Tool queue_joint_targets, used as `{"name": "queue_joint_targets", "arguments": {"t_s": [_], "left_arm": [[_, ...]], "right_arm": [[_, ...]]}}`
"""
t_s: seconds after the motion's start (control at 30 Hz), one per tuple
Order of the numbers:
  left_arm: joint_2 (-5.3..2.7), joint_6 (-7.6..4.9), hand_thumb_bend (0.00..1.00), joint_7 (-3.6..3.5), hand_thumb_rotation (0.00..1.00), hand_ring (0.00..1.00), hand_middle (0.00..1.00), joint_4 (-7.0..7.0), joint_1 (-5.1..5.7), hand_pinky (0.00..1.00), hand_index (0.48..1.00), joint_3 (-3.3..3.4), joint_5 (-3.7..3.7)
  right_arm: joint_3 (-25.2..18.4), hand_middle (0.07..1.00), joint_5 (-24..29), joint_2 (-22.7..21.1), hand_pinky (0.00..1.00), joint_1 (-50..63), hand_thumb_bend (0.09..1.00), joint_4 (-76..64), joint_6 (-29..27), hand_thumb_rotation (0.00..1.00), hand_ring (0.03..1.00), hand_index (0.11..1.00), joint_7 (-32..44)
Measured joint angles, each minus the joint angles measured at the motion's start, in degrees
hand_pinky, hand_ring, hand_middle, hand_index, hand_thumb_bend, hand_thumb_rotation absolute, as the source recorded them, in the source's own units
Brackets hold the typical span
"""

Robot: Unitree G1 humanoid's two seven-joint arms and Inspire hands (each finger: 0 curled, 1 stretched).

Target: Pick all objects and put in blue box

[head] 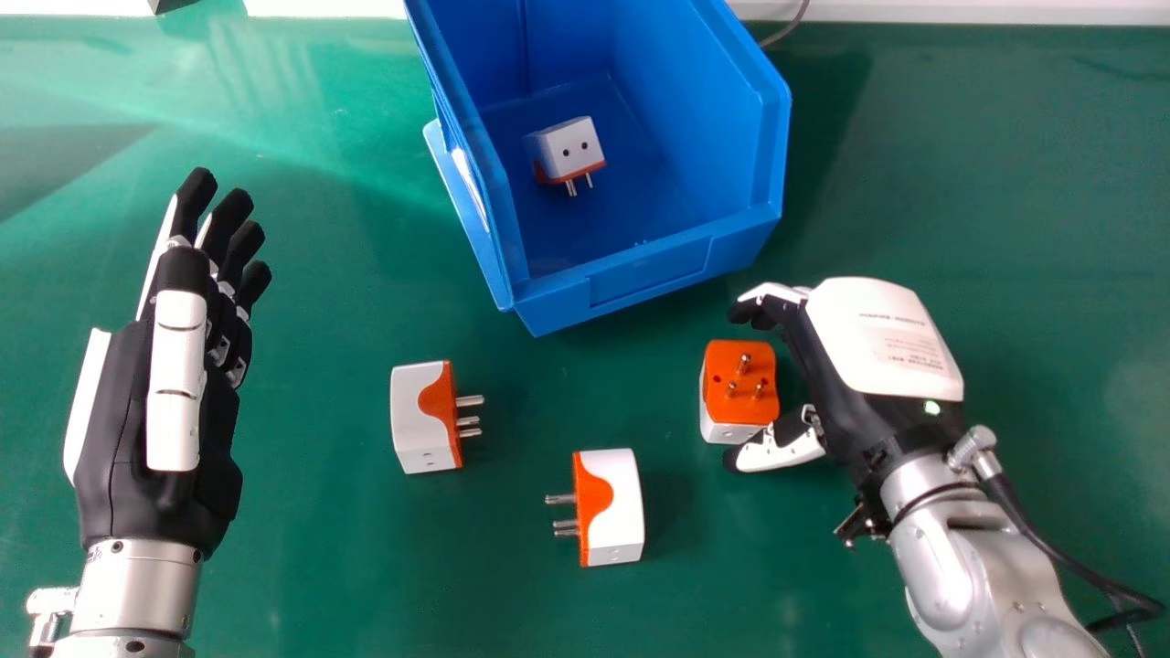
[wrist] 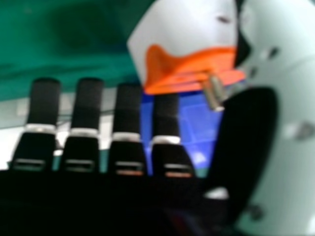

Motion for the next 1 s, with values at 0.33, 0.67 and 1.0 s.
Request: {"name": "queue_joint_targets", "arguments": {"t_s": [0.33, 0.67, 1.0], "left_arm": [[0.00, 0.36, 0.69, 0.10, 0.91, 0.97, 0.97, -1.24, 0.30, 0.99, 0.970, -0.27, 0.13], [0.33, 0.35, 0.69, -0.08, 0.92, 0.97, 0.97, -1.51, 0.67, 0.99, 0.977, -0.21, 0.14], [0.73, 0.38, 0.69, -0.36, 0.92, 0.98, 0.97, -1.23, 0.50, 1.00, 0.971, 0.08, -0.16]], "right_arm": [[1.8, 0.721, -0.1, -0.2, 0.58, -2.6, 0.731, 1.8, 2.8, 0.14, 0.676, 0.722, 2.0], [5.1, 0.710, -1.6, -0.1, 0.59, -6.8, 0.745, 5.4, 4.2, 0.12, 0.675, 0.712, 1.3], [9.9, 0.646, -4.0, 0.1, 0.53, -11.4, 0.783, 11.6, 5.1, 0.08, 0.610, 0.676, -2.1]]}}
